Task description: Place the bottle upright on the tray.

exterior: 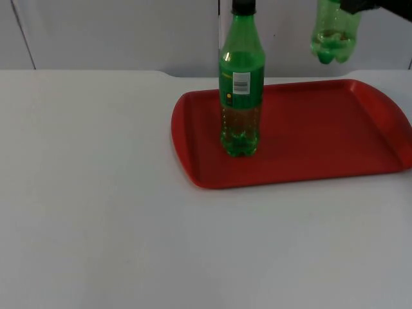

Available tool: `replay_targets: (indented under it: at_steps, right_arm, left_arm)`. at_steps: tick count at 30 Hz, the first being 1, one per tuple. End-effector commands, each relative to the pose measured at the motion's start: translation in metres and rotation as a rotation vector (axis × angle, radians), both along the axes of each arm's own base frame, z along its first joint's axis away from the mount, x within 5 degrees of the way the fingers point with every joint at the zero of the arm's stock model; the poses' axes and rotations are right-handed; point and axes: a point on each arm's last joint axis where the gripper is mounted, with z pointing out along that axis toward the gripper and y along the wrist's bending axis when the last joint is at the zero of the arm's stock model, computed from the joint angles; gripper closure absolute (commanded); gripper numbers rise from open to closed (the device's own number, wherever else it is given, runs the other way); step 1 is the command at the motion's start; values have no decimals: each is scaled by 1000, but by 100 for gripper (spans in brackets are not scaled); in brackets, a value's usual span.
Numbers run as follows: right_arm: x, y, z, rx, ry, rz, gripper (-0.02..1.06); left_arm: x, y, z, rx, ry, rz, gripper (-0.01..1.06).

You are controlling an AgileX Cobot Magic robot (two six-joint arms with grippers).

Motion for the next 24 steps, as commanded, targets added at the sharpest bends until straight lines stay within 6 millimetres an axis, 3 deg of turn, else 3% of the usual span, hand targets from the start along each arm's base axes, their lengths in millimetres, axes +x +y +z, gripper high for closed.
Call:
replay_targets:
  at_steps: [1, 8, 14, 24]
  right_arm:
    - [2, -2, -1, -5, -73, -6, 105]
    - [11, -5, -53, 0, 9, -71, 105]
    - [12, -6, -76, -13, 40, -90, 105]
    - [13, -7, -94, -14, 71, -104, 105]
  left_arm:
    - [0, 0, -1, -6, 3, -3, 0]
    - [0, 0, -1, -6, 3, -3, 0]
    - [0, 0, -1, -6, 3, -3, 0]
    - [0, 0, -1, -6, 3, -3, 0]
